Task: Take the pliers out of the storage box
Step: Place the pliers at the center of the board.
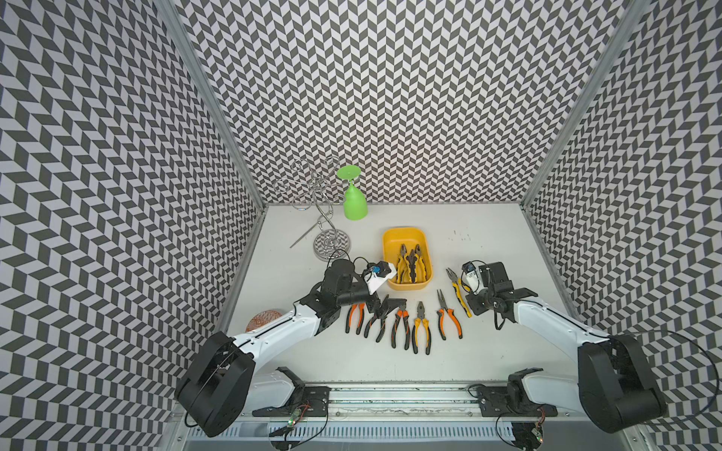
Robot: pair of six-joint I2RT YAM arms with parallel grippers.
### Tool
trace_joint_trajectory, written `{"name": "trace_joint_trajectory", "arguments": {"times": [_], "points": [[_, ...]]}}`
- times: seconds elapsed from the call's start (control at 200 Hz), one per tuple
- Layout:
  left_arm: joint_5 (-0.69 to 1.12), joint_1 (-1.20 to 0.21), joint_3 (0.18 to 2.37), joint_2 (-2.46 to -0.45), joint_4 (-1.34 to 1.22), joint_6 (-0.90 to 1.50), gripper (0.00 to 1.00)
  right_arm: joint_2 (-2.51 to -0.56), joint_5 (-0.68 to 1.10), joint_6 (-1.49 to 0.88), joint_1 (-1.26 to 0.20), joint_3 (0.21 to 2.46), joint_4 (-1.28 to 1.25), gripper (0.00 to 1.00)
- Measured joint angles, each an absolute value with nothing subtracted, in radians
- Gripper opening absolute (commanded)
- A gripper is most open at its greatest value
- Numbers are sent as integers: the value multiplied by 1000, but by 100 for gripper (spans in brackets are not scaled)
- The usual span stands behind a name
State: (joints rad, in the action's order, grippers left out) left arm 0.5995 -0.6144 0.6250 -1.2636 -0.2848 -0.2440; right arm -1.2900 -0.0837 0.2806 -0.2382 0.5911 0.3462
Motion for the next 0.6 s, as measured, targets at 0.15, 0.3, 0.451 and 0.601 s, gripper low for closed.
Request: {"name": "trace_joint_trajectory", "arguments": {"times": [0.15, 0.3, 0.451, 0.601], "points": [[603, -611, 625, -1264, -287, -246, 98, -1351, -88, 288, -239, 596, 329, 9], [611, -608, 625, -1270, -291, -245, 98, -1454, -93, 289, -239, 656, 328, 16], [612, -606, 625, -1270, -292, -246, 98, -1506, -72, 294, -239, 708, 332, 32], [612, -605, 625, -1270, -292, -246, 98, -1477, -71, 300, -239, 709, 372, 45]]}}
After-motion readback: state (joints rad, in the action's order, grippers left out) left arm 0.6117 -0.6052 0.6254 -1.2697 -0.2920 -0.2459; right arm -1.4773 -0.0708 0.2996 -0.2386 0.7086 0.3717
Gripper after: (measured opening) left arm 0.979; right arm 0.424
